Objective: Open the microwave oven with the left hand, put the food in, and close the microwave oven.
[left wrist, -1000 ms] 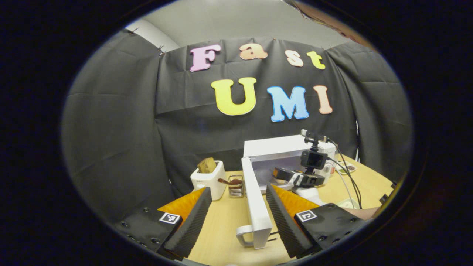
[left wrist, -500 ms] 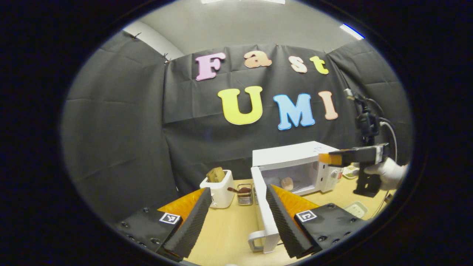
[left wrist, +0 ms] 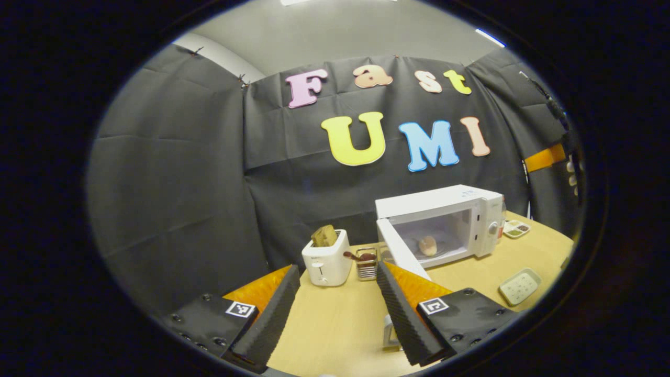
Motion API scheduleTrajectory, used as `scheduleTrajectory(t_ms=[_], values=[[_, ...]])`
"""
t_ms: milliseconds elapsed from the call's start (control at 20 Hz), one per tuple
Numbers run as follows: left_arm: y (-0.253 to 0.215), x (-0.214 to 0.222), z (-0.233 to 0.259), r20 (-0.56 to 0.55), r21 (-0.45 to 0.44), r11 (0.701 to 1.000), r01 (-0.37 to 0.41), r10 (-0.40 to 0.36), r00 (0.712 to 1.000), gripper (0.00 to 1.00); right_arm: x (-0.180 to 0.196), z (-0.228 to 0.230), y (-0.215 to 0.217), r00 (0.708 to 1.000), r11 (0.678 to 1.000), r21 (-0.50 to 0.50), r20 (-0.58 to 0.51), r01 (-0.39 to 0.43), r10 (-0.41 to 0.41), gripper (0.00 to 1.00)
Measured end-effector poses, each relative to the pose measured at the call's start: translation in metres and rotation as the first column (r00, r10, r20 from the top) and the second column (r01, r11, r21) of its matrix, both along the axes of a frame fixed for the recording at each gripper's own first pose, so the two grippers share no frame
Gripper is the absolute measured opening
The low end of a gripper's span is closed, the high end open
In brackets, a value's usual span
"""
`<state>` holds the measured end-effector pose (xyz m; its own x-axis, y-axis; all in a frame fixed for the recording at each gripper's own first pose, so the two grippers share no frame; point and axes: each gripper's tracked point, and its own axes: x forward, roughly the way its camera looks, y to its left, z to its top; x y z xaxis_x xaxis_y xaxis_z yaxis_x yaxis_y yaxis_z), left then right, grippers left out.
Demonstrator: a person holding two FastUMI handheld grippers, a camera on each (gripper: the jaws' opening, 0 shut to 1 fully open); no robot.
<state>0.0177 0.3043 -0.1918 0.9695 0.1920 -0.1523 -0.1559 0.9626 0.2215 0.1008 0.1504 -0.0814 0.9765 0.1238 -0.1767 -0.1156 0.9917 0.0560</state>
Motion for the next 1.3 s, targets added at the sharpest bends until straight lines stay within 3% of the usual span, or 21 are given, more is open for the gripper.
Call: scheduleTrajectory(t_ms=[100, 400, 550, 600, 700, 750, 1050, 1100, 1150, 1300], values=[[0.010, -0.004, -0.026, -0.026, -0.021, 1.000, -0.018, 0.017, 1.000, 1.00, -0.011, 0.013, -0.014, 1.000, 1.000, -0.002, 0.009, 0.022, -0.022, 0.98], [0.029, -0.013, -0.107, -0.141, -0.081, 0.995, -0.056, 0.044, 0.989, 0.98, -0.027, 0.054, -0.054, 0.994, 0.994, 0.027, 0.024, 0.107, -0.108, 0.98], [0.012, -0.010, -0.121, -0.158, -0.098, 0.995, -0.014, -0.002, 0.987, 1.00, -0.033, 0.069, -0.063, 0.989, 0.991, -0.002, 0.054, 0.136, -0.136, 0.98], [0.007, -0.010, -0.124, -0.163, -0.084, 0.996, -0.002, -0.011, 0.987, 1.00, -0.034, 0.071, -0.061, 0.990, 0.991, -0.006, 0.059, 0.132, -0.132, 0.93], [0.001, -0.009, -0.126, -0.169, -0.065, 0.998, 0.009, -0.020, 0.985, 1.00, -0.039, 0.067, -0.060, 0.991, 0.992, -0.014, 0.049, 0.126, -0.125, 0.98], [-0.002, -0.008, -0.127, -0.170, -0.063, 0.998, 0.014, -0.025, 0.985, 0.95, -0.041, 0.062, -0.061, 0.992, 0.992, -0.012, 0.035, 0.125, -0.124, 0.98], [-0.054, -0.005, -0.126, -0.182, -0.044, 0.996, 0.076, -0.083, 0.980, 0.95, -0.044, 0.053, -0.081, 0.993, 0.993, 0.015, -0.006, 0.119, -0.119, 0.98], [-0.067, -0.003, -0.128, -0.184, -0.047, 0.995, 0.085, -0.092, 0.979, 0.94, -0.046, 0.051, -0.088, 0.993, 0.993, 0.019, -0.010, 0.119, -0.119, 0.93], [-0.079, -0.001, -0.129, -0.186, -0.052, 0.994, 0.094, -0.102, 0.977, 0.95, -0.047, 0.051, -0.094, 0.993, 0.992, 0.025, -0.016, 0.120, -0.120, 0.98], [-0.121, 0.009, -0.131, -0.186, -0.055, 0.991, 0.124, -0.133, 0.973, 0.94, -0.051, 0.051, -0.127, 0.992, 0.992, 0.023, -0.023, 0.124, -0.123, 0.98]])
